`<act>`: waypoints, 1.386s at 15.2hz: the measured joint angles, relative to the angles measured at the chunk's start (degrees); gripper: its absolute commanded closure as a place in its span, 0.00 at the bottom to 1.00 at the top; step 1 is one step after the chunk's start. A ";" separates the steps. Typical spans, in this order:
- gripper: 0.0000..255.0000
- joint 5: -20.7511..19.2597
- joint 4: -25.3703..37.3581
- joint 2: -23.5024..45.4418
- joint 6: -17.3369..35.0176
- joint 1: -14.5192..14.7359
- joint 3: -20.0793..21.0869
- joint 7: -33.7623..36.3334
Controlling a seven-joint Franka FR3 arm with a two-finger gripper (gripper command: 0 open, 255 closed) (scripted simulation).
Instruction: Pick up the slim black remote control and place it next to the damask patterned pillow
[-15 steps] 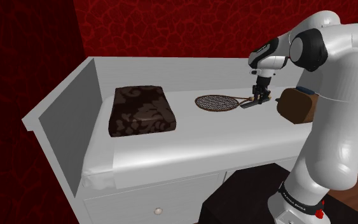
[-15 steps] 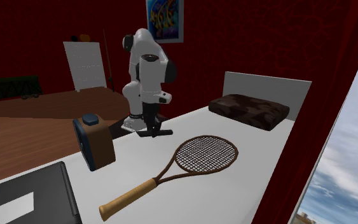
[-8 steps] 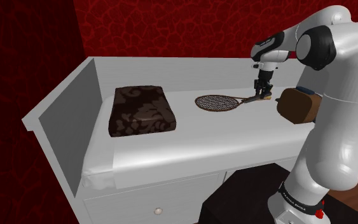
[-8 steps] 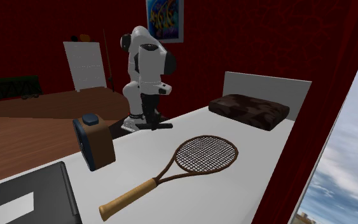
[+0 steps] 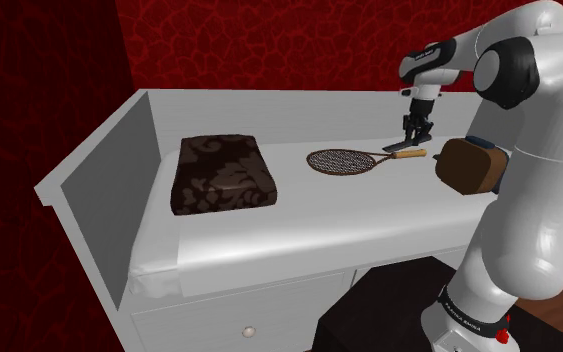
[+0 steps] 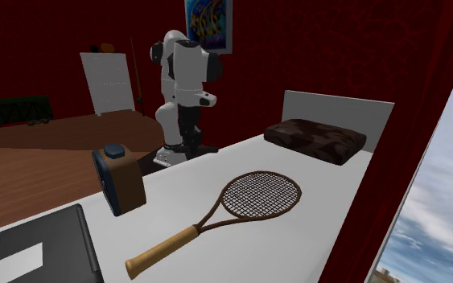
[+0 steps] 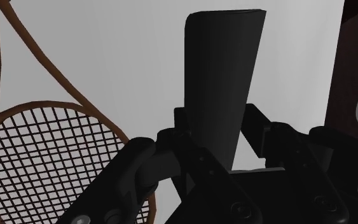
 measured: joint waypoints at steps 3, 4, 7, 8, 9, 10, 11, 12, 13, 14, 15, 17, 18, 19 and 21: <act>1.00 -0.63 2.06 -0.68 -2.37 0.22 -0.14 0.42; 1.00 -0.99 2.62 -1.07 -3.11 0.40 -0.17 0.69; 1.00 -3.89 1.45 -4.64 -3.70 2.88 0.36 4.17; 1.00 -6.34 0.10 -7.60 -3.85 4.24 0.93 6.73; 1.00 -8.23 -1.05 -9.93 -3.92 5.32 1.97 9.38; 1.00 -10.31 -2.71 -12.63 -3.85 6.32 3.54 12.46; 1.00 -11.85 -4.24 -14.69 -3.67 6.79 4.94 14.96; 1.00 -13.15 -5.68 -16.52 -3.51 7.07 6.34 17.16; 1.00 -14.35 -7.00 -18.36 -3.57 7.27 7.90 19.40; 1.00 -15.63 -8.52 -20.39 -3.64 7.29 9.57 21.62; 1.00 -16.31 -9.38 -21.68 -3.87 7.35 10.90 23.35; 1.00 -17.57 -11.89 -24.48 -3.97 7.52 14.17 27.48; 1.00 -18.11 -13.20 -25.95 -4.09 7.55 15.84 29.54; 1.00 -18.35 -13.60 -26.87 -4.64 7.60 17.05 30.92; 1.00 -18.63 -15.70 -28.67 -4.54 7.89 19.73 34.30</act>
